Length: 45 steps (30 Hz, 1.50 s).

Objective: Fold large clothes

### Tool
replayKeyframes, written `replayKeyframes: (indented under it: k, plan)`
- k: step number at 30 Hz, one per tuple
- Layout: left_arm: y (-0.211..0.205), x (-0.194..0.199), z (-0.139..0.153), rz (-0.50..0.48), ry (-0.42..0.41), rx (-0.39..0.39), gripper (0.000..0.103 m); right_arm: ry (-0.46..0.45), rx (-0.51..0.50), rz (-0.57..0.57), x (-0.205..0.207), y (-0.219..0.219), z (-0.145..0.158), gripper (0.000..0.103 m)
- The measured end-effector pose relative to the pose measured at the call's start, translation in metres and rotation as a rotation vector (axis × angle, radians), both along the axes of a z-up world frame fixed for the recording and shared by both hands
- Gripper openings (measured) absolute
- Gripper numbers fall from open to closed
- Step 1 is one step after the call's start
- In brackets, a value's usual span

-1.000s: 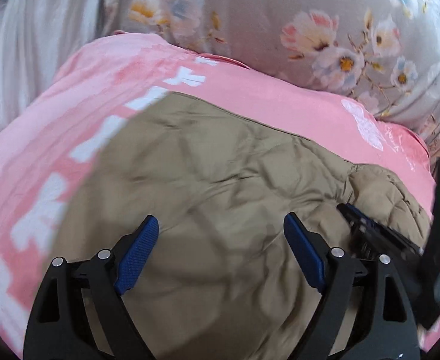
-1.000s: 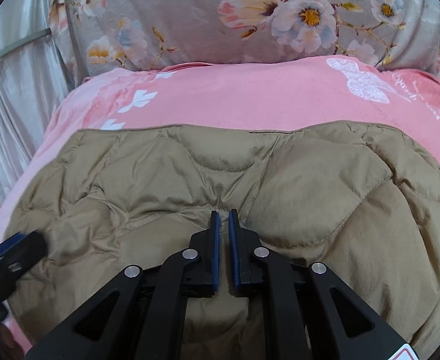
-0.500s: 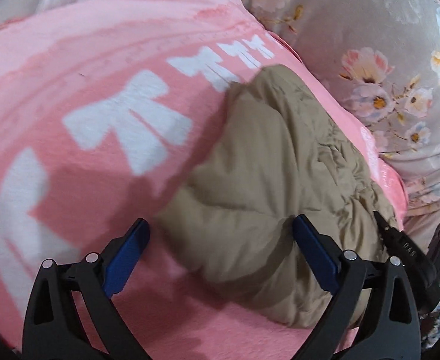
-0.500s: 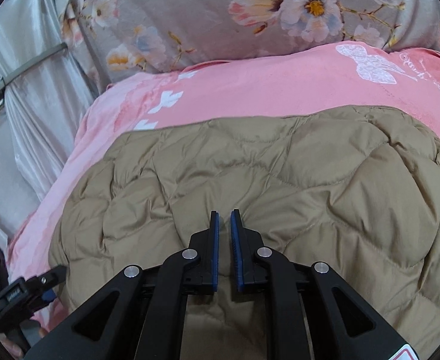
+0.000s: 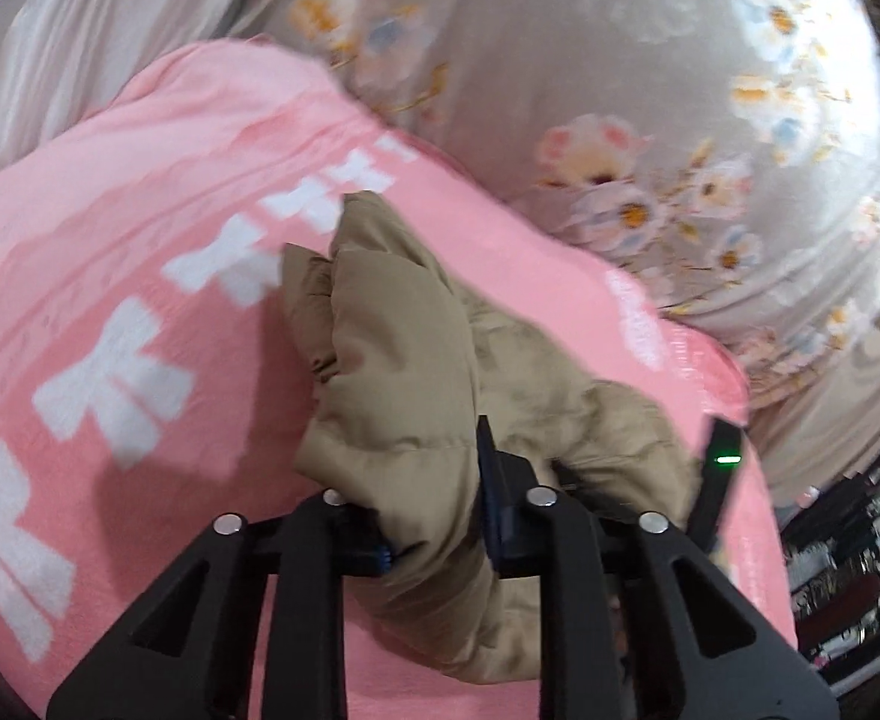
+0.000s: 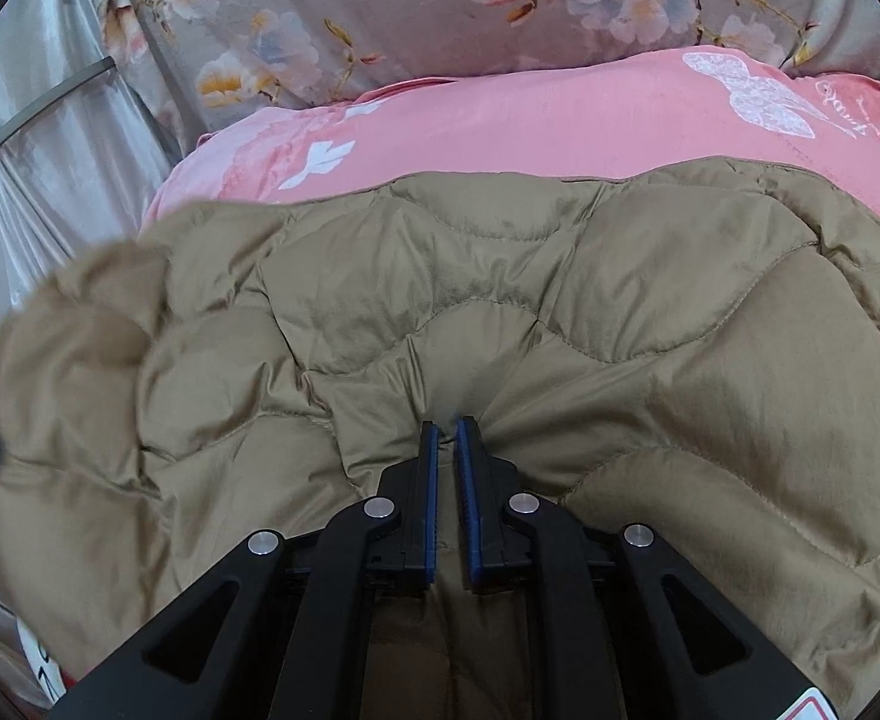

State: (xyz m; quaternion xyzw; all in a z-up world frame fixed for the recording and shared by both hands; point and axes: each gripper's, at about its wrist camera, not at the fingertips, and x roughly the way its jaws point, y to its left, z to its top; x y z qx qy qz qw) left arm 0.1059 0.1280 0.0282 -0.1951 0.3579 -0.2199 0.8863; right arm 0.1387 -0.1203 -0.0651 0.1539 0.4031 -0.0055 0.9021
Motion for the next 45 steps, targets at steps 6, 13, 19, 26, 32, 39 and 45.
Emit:
replayKeyframes:
  k: [6,13,19,26,32,39,45]
  plan:
    - [-0.058,-0.02,0.042,-0.149,-0.124,0.016,0.013,0.032,0.051,0.025,0.012,-0.006,0.0,0.01]
    - [-0.108,-0.028,0.056,-0.236,-0.165,0.054,0.011,0.08,0.207,0.053,0.013,-0.026,0.009,0.01]
    - [-0.093,-0.026,0.067,-0.215,-0.177,0.064,0.01,0.067,0.26,0.103,-0.075,-0.051,0.036,0.011]
    - [-0.103,-0.036,0.077,-0.248,-0.208,0.063,0.01,0.132,0.373,0.128,-0.097,-0.041,-0.009,0.008]
    - [-0.122,-0.047,0.086,-0.293,-0.236,0.085,0.01,0.136,0.537,0.21,-0.061,-0.018,-0.03,0.006]
    - [-0.16,-0.056,0.075,-0.373,-0.232,0.161,0.01,0.065,0.466,0.173,-0.104,-0.034,0.001,0.006]
    - [-0.209,-0.061,0.055,-0.457,-0.195,0.204,0.01,0.007,0.417,-0.043,-0.185,-0.111,0.019,0.006]
